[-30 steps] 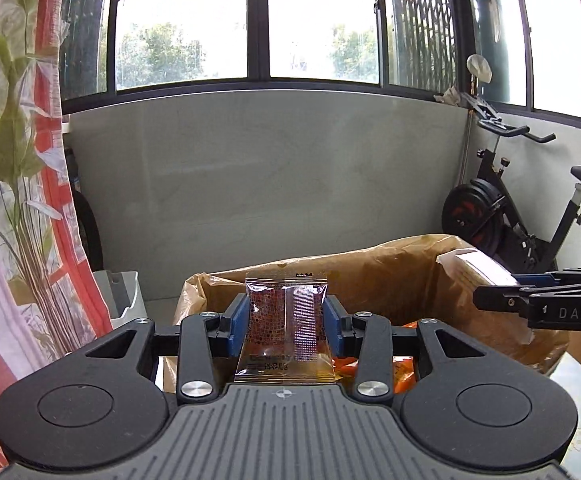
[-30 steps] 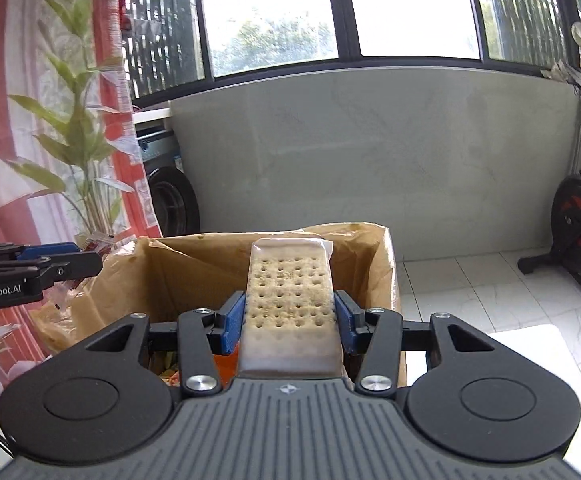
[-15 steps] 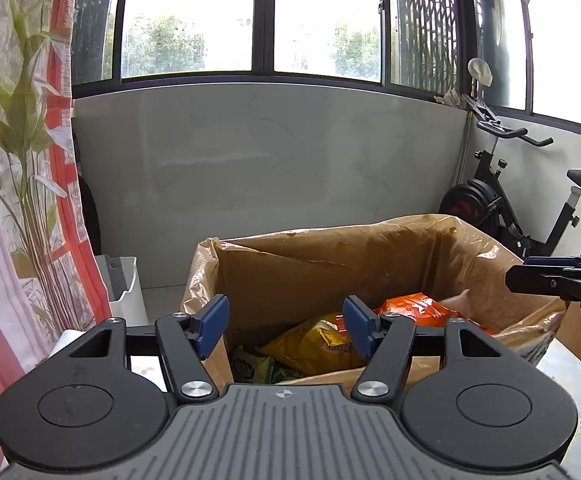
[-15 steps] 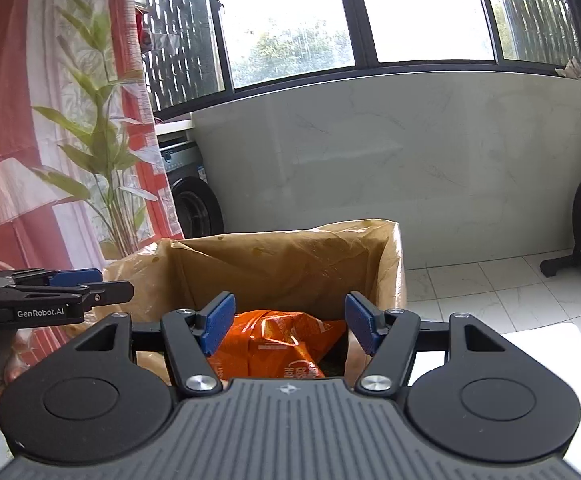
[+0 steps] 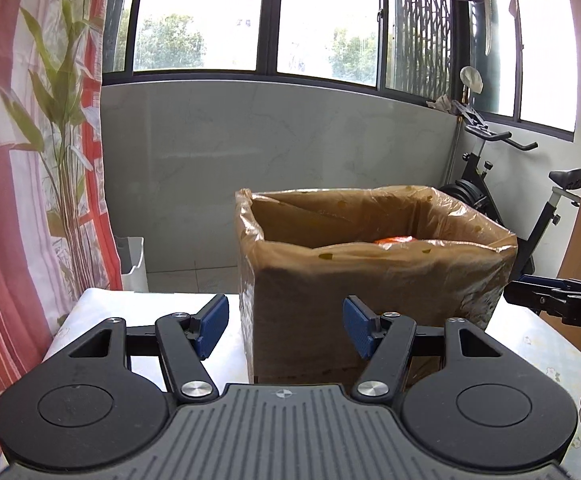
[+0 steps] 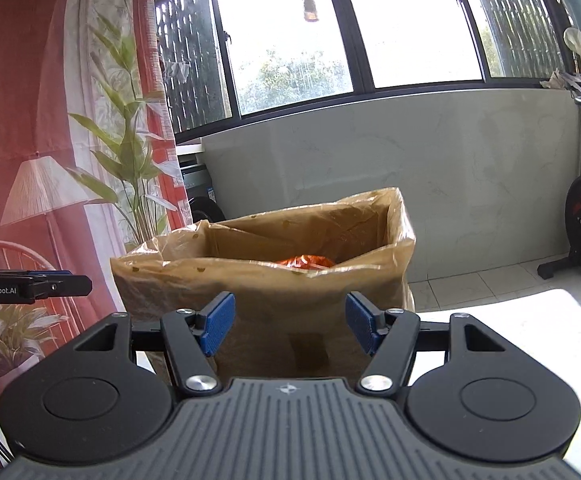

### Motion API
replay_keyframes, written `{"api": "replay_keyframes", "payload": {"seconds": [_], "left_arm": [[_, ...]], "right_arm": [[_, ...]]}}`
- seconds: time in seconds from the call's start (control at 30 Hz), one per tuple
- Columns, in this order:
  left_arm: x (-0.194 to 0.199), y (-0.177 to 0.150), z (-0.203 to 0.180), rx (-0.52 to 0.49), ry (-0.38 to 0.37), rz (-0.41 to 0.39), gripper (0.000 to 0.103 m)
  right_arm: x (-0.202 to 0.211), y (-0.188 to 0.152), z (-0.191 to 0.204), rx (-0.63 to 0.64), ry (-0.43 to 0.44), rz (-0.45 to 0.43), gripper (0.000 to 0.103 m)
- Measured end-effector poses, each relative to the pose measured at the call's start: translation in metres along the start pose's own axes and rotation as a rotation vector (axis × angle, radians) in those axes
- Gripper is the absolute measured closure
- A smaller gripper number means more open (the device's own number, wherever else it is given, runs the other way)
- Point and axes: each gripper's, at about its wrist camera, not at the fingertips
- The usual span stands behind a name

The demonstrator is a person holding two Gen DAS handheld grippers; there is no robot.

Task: Organize snacks
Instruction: 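Grasp the yellow packet with the right tool while the left tool approaches the red bag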

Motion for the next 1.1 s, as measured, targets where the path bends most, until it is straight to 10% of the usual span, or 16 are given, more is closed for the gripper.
{"api": "replay_keyframes", "payload": {"seconds": [0.57, 1.1], "left_arm": [[-0.069, -0.075, 0.021, 0.081, 0.001, 0.249, 0.042], [-0.106, -0.095, 0.002, 0.02, -0.041, 0.315, 0.042]], "right_arm": [[-0.083, -0.097, -0.008, -0.007, -0.107, 0.392, 0.051], [-0.111, -0.111, 0.004, 0.084, -0.096, 0.436, 0.063]]}}
Point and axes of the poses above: each gripper's, at about its wrist camera, not at the fingertips, and x roughly against the way its jaws point, z to its left, y to its top, and after that the axes turned 2 degrees about z, right-handed
